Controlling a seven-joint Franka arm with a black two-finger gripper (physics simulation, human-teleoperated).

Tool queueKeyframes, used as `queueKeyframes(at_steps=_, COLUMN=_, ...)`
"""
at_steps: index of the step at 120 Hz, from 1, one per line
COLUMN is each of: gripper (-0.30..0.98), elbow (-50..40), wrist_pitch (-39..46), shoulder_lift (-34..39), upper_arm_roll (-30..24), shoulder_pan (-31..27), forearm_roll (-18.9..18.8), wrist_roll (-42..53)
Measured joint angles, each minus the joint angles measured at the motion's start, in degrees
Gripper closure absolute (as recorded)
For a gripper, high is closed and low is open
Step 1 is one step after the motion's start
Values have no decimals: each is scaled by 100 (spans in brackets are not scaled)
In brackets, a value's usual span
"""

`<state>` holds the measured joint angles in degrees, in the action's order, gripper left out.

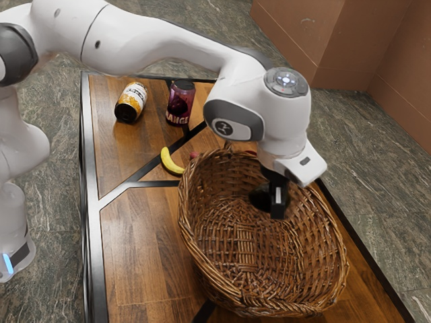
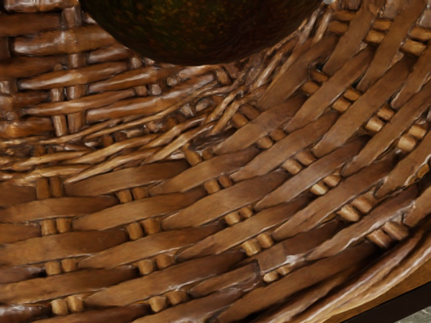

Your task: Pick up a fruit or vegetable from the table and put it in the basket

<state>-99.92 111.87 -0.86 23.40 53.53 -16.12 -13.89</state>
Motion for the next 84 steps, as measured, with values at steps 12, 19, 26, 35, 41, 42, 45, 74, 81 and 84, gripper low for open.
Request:
queueKeyframes(at_steps=12, gripper=33, elbow=12, wrist_pitch=-111, shoulder_lift=-10, upper_arm_roll=13, shoulder_pan=314, forearm_roll=4, wrist_roll=-88)
queueKeyframes(at_steps=19, gripper=33, elbow=2, wrist_pitch=22, shoulder_lift=-61, upper_arm_roll=33, shoulder_pan=478, forearm_roll=4, wrist_roll=-132)
queueKeyframes(at_steps=26, gripper=34, elbow=-2, wrist_pitch=105, shoulder_lift=-165, upper_arm_roll=96, shoulder_pan=619, forearm_roll=5, wrist_roll=-158)
queueKeyframes(at_steps=35, gripper=34, elbow=56, wrist_pitch=-74, shoulder_lift=-219, upper_arm_roll=145, shoulder_pan=551, forearm_roll=6, wrist_roll=-177)
queueKeyframes(at_steps=41, gripper=34, elbow=99, wrist_pitch=-198, shoulder_lift=-225, upper_arm_roll=209, shoulder_pan=372, forearm_roll=6, wrist_roll=-177)
queueKeyframes(at_steps=42, gripper=34, elbow=103, wrist_pitch=-215, shoulder_lift=-226, upper_arm_roll=217, shoulder_pan=331, forearm_roll=5, wrist_roll=-176)
queueKeyframes(at_steps=45, gripper=34, elbow=114, wrist_pitch=-255, shoulder_lift=-235, upper_arm_roll=235, shoulder_pan=193, forearm_roll=4, wrist_roll=-175)
queueKeyframes(at_steps=74, gripper=7, elbow=598, wrist_pitch=-623, shoulder_lift=-333, upper_arm_roll=362, shoulder_pan=-446, forearm_roll=421, wrist_roll=-152)
queueKeyframes(at_steps=81, gripper=5, elbow=1472, wrist_pitch=-1233, shoulder_lift=-236, upper_arm_roll=287, shoulder_pan=-387, forearm_roll=478, wrist_roll=-145)
queueKeyframes(at_steps=84, gripper=5, elbow=1796, wrist_pitch=-1505, shoulder_lift=-202, upper_arm_roll=255, shoulder_pan=-346, forearm_roll=522, wrist_roll=-142)
